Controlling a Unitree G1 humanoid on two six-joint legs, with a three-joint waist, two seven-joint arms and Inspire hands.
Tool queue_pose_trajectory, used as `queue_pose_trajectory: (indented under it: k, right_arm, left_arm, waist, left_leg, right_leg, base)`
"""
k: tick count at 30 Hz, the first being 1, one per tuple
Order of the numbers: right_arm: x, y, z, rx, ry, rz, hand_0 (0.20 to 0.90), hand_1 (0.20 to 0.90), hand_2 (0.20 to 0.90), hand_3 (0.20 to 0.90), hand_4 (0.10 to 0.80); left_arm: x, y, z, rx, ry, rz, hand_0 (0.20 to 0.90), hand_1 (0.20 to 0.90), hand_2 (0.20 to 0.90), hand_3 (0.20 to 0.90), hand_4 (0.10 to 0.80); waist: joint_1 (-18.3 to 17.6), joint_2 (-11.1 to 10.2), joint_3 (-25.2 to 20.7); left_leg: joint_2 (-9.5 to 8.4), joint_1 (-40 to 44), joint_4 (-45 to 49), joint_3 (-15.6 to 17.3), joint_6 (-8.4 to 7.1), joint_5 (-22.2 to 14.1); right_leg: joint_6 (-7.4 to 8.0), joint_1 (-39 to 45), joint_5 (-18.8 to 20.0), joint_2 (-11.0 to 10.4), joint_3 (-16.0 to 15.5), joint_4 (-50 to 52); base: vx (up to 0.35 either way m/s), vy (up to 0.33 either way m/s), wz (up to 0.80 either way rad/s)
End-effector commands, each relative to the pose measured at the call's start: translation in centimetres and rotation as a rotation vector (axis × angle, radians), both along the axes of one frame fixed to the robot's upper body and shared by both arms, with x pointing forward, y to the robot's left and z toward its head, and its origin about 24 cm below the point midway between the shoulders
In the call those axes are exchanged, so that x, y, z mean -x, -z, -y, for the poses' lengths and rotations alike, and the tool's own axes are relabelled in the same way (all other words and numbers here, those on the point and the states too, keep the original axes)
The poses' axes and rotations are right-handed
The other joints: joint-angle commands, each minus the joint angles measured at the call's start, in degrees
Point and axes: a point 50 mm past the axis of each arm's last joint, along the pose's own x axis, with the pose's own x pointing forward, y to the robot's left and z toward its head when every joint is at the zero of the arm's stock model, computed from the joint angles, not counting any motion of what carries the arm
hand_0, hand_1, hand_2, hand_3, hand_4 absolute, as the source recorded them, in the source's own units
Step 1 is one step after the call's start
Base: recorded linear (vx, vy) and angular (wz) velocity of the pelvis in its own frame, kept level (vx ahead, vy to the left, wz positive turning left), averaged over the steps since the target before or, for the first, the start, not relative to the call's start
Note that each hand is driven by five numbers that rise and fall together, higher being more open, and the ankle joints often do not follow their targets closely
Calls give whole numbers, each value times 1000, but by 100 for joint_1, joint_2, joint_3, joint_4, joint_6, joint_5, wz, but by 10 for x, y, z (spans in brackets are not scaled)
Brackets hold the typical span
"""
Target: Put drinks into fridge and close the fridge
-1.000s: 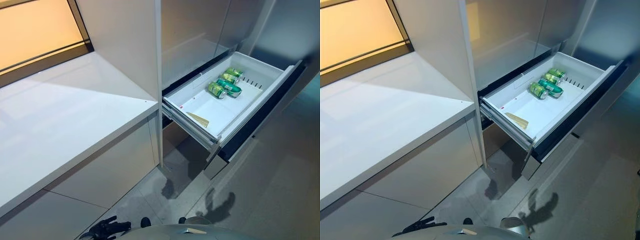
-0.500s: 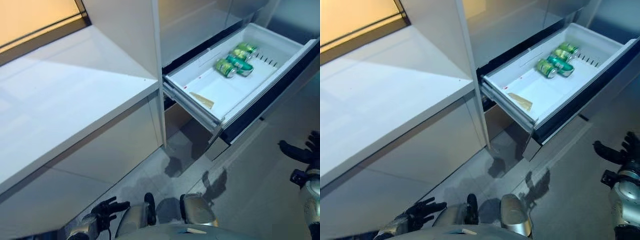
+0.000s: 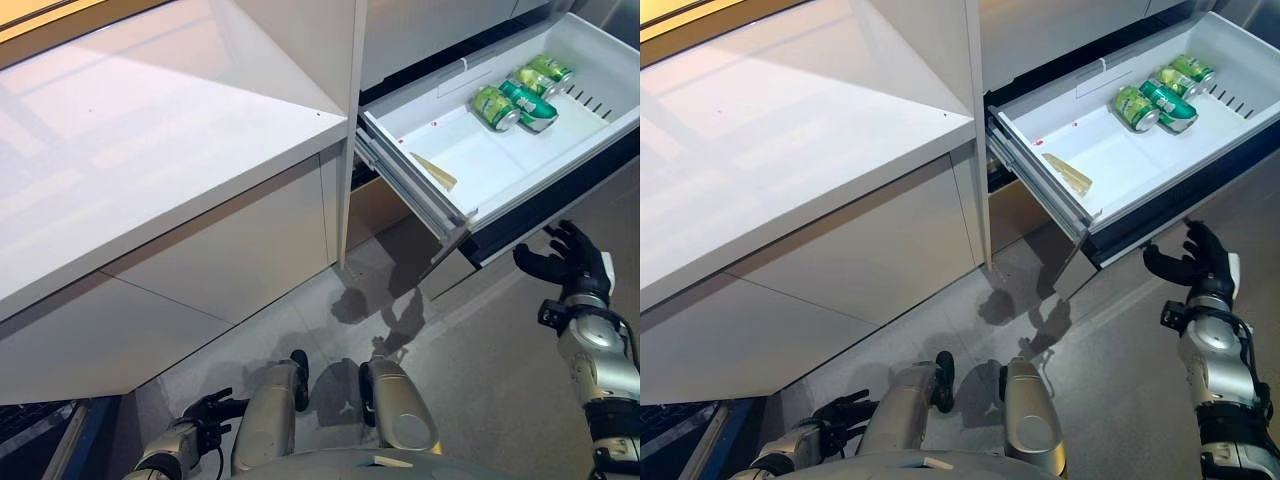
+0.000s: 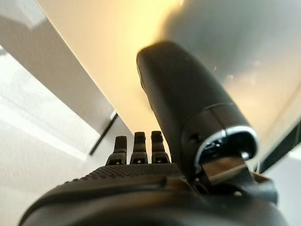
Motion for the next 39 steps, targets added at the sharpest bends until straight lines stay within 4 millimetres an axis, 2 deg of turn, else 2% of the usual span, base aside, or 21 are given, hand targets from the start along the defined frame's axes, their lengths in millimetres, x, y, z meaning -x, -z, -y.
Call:
queue_pose_trajectory:
  k: [1, 10, 18, 24, 27, 31, 34, 39]
  right_arm:
    - [-41, -52, -21, 101, -157, 156, 900, 900, 900, 900, 800]
    - [-70, -41, -71, 104, -324, 96, 900, 900, 900, 900, 800]
    - [-105, -59, -133, 83, -505, 118, 900, 900, 900, 900, 800]
    - [-120, -65, -168, 87, -631, 98, 900, 900, 900, 900, 800]
    - [-129, -70, -193, 129, -720, 67, 900, 900, 900, 900, 800]
    - [-140, -90, -209, 161, -738, 102, 900, 900, 900, 900, 800]
    - [-149, -122, -217, 203, -711, 198, 900, 900, 900, 900, 800]
    - [-154, -163, -206, 189, -579, 354, 900, 900, 900, 900, 800]
  left_arm:
    - [6, -1, -10, -48, 42, -26, 900, 900, 900, 900, 800]
    - [7, 2, -1, -42, 89, -85, 900, 900, 900, 900, 800]
    - [-2, 3, 10, -46, 158, -123, 900, 900, 900, 900, 800]
    - [0, 5, 14, -52, 196, -172, 900, 900, 900, 900, 800]
    - [0, 5, 15, -59, 213, -190, 900, 900, 900, 900, 800]
    - [-11, 2, 15, -56, 221, -158, 900, 900, 900, 900, 800]
    - [-32, -6, 14, -53, 225, -84, 900, 900, 900, 900, 800]
    - [-49, -14, 15, -50, 234, 1, 900, 900, 900, 900, 800]
  waist:
    - [311, 10, -261]
    - [423, 92, -275]
    - [556, 123, -208]
    - [689, 142, -244]
    - [795, 163, -240]
    - [895, 244, -99]
    - [967, 329, 128]
    - [1012, 351, 322]
  left_leg:
    - [-289, 176, 688, 193, 584, -1048]
    - [-345, 318, 803, 168, 593, -1110]
    - [-325, 473, 716, 158, 557, -1010]
    - [-287, 642, 547, 133, 504, -873]
    - [-245, 709, 351, 118, 429, -696]
    - [-234, 593, 150, 86, 355, -461]
    - [-227, 359, 35, 66, 314, -314]
    - [-177, 234, -227, 37, 262, -171]
  right_leg:
    - [-366, 75, 280, 77, -109, -63]
    - [-335, 156, 218, -6, -96, 122]
    - [-312, 308, 336, -31, -106, -8]
    - [-286, 521, 474, -13, -115, -248]
    - [-253, 617, 606, -2, -135, -460]
    - [-237, 520, 764, 38, -156, -649]
    - [-222, 276, 853, 87, -162, -720]
    - [-206, 130, 947, 143, -195, -934]
  base:
    - [72, 30, 6]
    - [86, 15, 5]
    - [54, -18, 0]
    - [103, -44, 1]
    - [82, -39, 3]
    - [-110, -11, 11]
    - [-290, -5, 10]
    - [-197, -6, 16]
